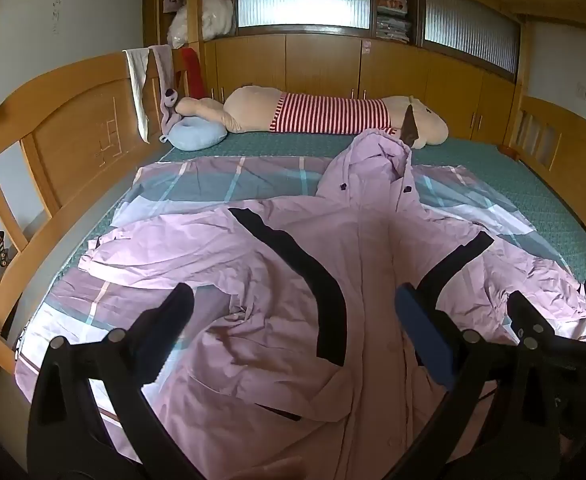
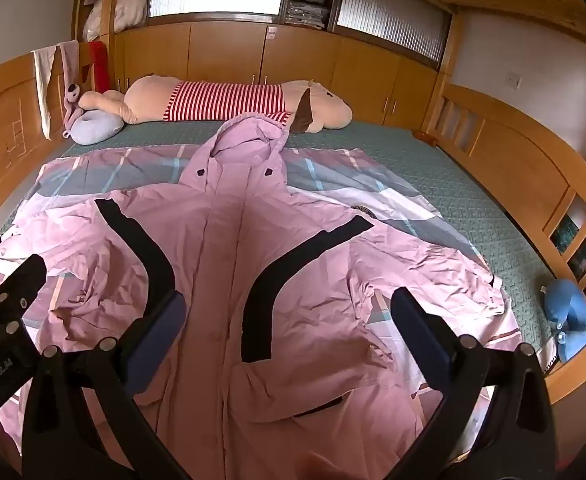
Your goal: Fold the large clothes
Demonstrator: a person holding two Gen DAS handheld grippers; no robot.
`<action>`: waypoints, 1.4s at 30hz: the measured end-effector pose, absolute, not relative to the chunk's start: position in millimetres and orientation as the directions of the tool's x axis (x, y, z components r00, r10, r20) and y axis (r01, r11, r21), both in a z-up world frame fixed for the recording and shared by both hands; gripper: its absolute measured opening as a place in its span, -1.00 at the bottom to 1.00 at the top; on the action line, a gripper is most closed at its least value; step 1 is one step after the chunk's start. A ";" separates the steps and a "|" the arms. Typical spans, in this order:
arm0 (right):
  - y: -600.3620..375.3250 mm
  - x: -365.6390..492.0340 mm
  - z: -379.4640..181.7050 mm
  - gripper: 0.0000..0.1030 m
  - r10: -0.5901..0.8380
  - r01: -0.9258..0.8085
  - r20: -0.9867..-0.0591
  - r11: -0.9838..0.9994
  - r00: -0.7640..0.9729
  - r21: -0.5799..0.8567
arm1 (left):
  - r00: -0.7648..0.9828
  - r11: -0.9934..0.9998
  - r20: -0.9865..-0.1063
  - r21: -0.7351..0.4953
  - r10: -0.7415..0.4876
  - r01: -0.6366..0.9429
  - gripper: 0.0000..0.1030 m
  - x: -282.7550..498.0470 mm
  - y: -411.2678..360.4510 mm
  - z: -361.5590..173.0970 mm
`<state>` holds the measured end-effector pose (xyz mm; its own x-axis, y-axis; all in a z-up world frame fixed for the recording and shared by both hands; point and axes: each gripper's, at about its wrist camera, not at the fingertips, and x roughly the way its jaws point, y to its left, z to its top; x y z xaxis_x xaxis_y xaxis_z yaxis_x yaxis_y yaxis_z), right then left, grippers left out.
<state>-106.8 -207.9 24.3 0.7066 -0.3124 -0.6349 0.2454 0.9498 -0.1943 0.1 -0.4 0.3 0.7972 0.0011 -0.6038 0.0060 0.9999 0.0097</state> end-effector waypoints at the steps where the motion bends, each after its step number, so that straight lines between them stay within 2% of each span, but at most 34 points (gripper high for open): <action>1: -207.8 -107.0 24.2 0.97 -0.312 0.245 -0.633 0.950 0.709 -0.193 | 0.792 1.000 -0.610 0.009 0.001 0.005 0.96 0.9 -0.2 -0.1; 42: -206.0 -105.8 18.2 0.97 -0.311 0.244 -0.643 0.950 0.700 -0.194 | 0.796 1.000 -0.605 0.013 0.006 0.003 0.96 -1.8 -0.9 1.4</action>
<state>-105.8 -206.0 18.2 0.7001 -0.3109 -0.6428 0.2436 0.9502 -0.1942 -1.8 -0.9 1.4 0.7961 0.0055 -0.6052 0.0031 0.9999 0.0132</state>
